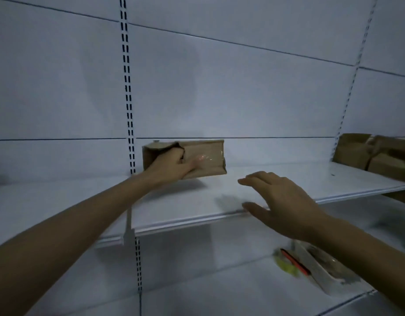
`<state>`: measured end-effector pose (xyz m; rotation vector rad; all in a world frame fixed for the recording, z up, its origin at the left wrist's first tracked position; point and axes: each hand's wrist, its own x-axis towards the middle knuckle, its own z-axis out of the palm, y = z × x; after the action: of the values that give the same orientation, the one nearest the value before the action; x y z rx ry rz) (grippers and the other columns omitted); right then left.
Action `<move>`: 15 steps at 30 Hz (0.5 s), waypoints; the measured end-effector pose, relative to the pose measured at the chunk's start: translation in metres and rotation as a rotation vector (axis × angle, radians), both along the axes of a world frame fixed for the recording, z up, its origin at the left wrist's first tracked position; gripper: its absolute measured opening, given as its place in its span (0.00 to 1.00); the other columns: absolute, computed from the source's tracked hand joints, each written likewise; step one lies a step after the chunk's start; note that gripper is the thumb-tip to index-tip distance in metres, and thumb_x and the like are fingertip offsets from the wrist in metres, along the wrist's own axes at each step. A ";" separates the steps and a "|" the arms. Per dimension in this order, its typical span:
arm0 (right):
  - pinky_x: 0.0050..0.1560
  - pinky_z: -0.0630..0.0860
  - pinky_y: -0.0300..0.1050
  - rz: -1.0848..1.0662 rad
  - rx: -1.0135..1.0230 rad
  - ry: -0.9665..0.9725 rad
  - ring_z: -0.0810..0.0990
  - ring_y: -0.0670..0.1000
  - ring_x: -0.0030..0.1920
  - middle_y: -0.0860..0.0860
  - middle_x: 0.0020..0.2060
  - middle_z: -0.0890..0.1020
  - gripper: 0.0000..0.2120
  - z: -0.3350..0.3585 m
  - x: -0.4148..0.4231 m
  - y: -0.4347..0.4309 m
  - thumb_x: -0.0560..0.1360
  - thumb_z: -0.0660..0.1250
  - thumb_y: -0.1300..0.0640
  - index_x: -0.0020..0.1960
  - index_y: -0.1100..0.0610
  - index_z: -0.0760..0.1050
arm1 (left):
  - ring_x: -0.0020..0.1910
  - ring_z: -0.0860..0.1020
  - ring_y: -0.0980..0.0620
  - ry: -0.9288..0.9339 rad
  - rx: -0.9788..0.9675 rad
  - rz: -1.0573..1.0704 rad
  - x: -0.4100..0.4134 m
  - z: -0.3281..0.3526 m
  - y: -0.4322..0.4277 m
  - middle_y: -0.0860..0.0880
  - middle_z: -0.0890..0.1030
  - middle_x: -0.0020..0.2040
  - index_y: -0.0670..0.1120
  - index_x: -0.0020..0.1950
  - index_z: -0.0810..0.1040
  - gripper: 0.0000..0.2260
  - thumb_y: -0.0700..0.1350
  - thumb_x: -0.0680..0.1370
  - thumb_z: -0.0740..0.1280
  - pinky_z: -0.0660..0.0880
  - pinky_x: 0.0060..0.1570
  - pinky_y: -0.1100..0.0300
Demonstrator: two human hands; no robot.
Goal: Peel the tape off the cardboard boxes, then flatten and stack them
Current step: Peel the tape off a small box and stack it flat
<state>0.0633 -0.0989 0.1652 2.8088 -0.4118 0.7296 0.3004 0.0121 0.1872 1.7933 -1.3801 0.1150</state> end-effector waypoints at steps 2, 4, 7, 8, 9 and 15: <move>0.62 0.66 0.41 0.030 0.107 -0.092 0.69 0.47 0.66 0.46 0.69 0.69 0.28 0.001 0.021 -0.017 0.77 0.59 0.40 0.74 0.48 0.62 | 0.34 0.77 0.53 -0.017 -0.060 0.021 0.015 -0.011 -0.013 0.50 0.79 0.35 0.44 0.41 0.77 0.22 0.63 0.74 0.63 0.74 0.37 0.60; 0.63 0.66 0.42 0.082 0.162 -0.183 0.69 0.49 0.68 0.48 0.70 0.69 0.31 -0.001 0.049 -0.032 0.76 0.58 0.37 0.74 0.51 0.61 | 0.34 0.75 0.55 0.082 -0.132 0.055 0.032 -0.025 -0.017 0.48 0.78 0.34 0.44 0.39 0.76 0.19 0.60 0.74 0.65 0.74 0.39 0.63; 0.63 0.70 0.53 0.222 -0.215 -0.217 0.72 0.58 0.66 0.59 0.69 0.71 0.27 0.001 0.103 -0.053 0.77 0.59 0.41 0.70 0.56 0.67 | 0.46 0.75 0.42 0.299 -0.205 0.021 0.055 -0.045 -0.016 0.35 0.77 0.47 0.34 0.48 0.75 0.30 0.61 0.68 0.58 0.74 0.56 0.46; 0.63 0.70 0.55 0.322 -0.383 -0.187 0.73 0.60 0.65 0.60 0.68 0.72 0.25 0.001 0.122 -0.061 0.76 0.62 0.44 0.68 0.57 0.69 | 0.49 0.75 0.42 0.314 -0.204 0.028 0.058 -0.045 -0.015 0.36 0.77 0.50 0.37 0.48 0.75 0.28 0.61 0.67 0.57 0.72 0.58 0.47; 0.63 0.69 0.55 0.425 -0.522 -0.163 0.73 0.60 0.64 0.61 0.66 0.74 0.23 0.000 0.140 -0.068 0.75 0.64 0.47 0.66 0.58 0.69 | 0.51 0.75 0.44 0.314 -0.199 0.032 0.064 -0.046 -0.014 0.39 0.77 0.51 0.40 0.49 0.74 0.26 0.62 0.68 0.57 0.71 0.58 0.50; 0.54 0.72 0.50 0.696 -0.498 -0.420 0.77 0.59 0.57 0.60 0.60 0.79 0.20 -0.021 0.206 -0.090 0.73 0.70 0.59 0.64 0.61 0.75 | 0.54 0.77 0.61 0.230 -0.066 0.139 0.069 -0.041 -0.002 0.57 0.80 0.54 0.56 0.57 0.77 0.27 0.70 0.66 0.62 0.74 0.57 0.62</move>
<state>0.2697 -0.1889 0.1446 2.2747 0.6487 1.3377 0.3697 0.0104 0.1457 1.7856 -1.0781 0.0271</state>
